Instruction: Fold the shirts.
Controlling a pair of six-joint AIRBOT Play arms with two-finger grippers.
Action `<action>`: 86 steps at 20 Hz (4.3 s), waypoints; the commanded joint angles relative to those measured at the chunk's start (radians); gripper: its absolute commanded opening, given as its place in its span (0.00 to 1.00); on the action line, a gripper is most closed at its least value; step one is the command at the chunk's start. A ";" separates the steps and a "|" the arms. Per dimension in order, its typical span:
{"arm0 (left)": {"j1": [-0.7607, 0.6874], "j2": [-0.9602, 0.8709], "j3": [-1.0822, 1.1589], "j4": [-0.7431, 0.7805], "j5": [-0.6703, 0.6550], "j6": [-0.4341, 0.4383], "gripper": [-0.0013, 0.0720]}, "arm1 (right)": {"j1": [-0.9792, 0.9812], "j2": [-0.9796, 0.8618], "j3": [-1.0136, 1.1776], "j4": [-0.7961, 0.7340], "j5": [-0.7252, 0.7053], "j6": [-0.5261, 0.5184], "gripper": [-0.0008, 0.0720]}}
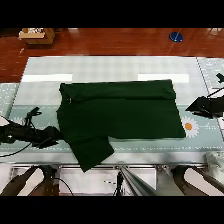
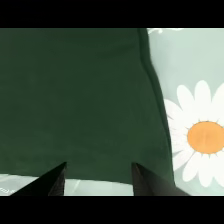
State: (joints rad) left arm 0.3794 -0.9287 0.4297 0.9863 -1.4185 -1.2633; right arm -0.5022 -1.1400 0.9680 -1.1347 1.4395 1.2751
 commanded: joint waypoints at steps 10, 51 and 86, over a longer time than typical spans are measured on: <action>-0.328 -0.152 -0.033 -0.053 0.238 -0.023 0.89 | -0.003 0.012 -0.018 0.011 -0.014 0.005 0.67; -0.355 -0.140 -0.031 -0.083 0.217 0.048 0.06 | -0.172 -0.069 -0.443 0.115 -0.232 -0.043 0.38; -0.325 -0.886 1.058 -0.090 0.337 0.056 0.06 | 0.323 -0.534 0.306 0.177 -0.714 0.025 0.05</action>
State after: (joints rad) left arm 0.0528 -1.7660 1.4425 0.8967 -1.0725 -1.2079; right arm -0.1875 -1.6562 1.2716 -0.9169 0.7349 1.2987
